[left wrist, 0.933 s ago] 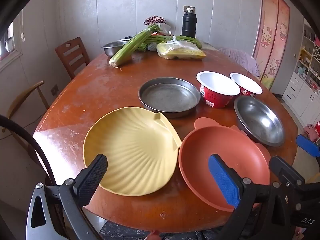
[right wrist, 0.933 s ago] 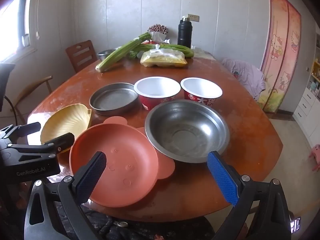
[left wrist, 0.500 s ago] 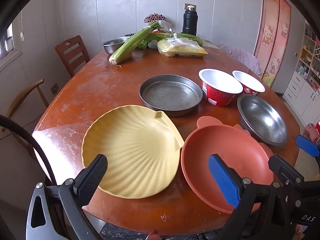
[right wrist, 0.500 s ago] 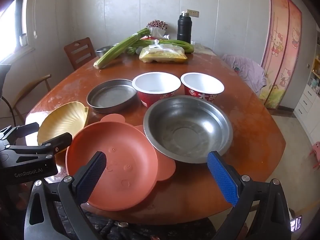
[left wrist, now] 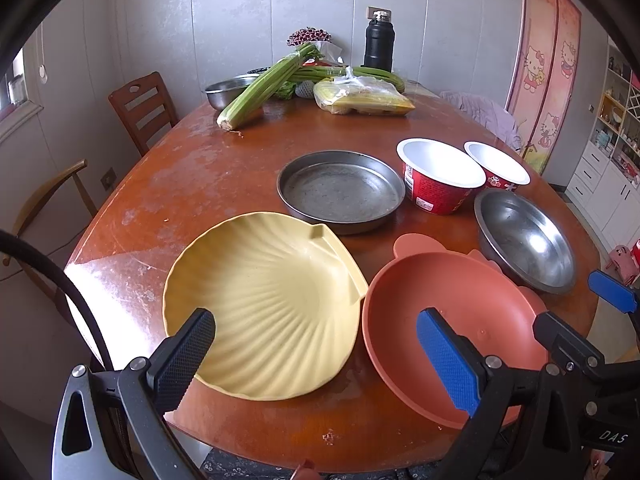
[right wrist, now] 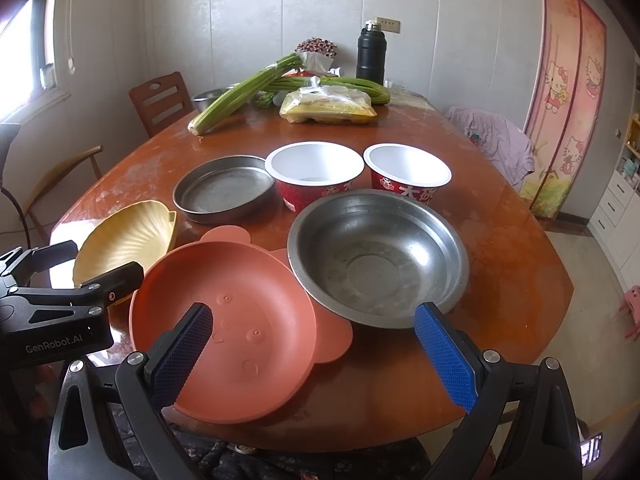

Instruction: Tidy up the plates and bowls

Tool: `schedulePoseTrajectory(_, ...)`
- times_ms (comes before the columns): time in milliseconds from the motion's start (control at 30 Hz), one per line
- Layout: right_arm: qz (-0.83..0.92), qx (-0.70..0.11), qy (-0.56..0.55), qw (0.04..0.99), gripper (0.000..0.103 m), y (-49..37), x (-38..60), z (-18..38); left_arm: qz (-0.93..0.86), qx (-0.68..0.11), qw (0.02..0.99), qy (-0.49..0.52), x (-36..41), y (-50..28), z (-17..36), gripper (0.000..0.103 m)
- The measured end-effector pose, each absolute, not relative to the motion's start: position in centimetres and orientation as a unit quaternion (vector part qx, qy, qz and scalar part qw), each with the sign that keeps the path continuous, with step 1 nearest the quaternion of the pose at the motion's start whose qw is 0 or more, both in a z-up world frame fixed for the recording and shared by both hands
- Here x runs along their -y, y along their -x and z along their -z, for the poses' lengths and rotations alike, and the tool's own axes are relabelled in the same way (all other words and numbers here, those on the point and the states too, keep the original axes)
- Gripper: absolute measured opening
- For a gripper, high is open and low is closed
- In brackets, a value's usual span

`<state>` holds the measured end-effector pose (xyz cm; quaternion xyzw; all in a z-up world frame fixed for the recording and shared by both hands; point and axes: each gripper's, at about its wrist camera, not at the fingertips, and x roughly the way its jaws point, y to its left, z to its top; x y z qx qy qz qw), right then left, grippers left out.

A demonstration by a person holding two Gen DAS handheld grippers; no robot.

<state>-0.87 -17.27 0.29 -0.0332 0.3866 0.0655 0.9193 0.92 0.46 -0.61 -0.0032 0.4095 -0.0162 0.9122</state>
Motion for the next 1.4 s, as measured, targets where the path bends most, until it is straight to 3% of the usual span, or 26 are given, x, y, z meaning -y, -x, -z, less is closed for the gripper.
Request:
schedulePoseTrajectory(1033, -0.084, -0.386, 0.032, 0.918, 0.101, 1.0, 16.4, -0.6, 0.011, -0.406, 0.914, 0.010, -1.3, -0.4, 0.4, 0.101)
schedulePoseTrajectory(1400, -0.132, -0.371, 0.051, 0.918, 0.101, -0.3, 13.6, -2.4, -0.021, -0.397, 0.917, 0.037, -5.0, 0.0, -0.4, 0.102)
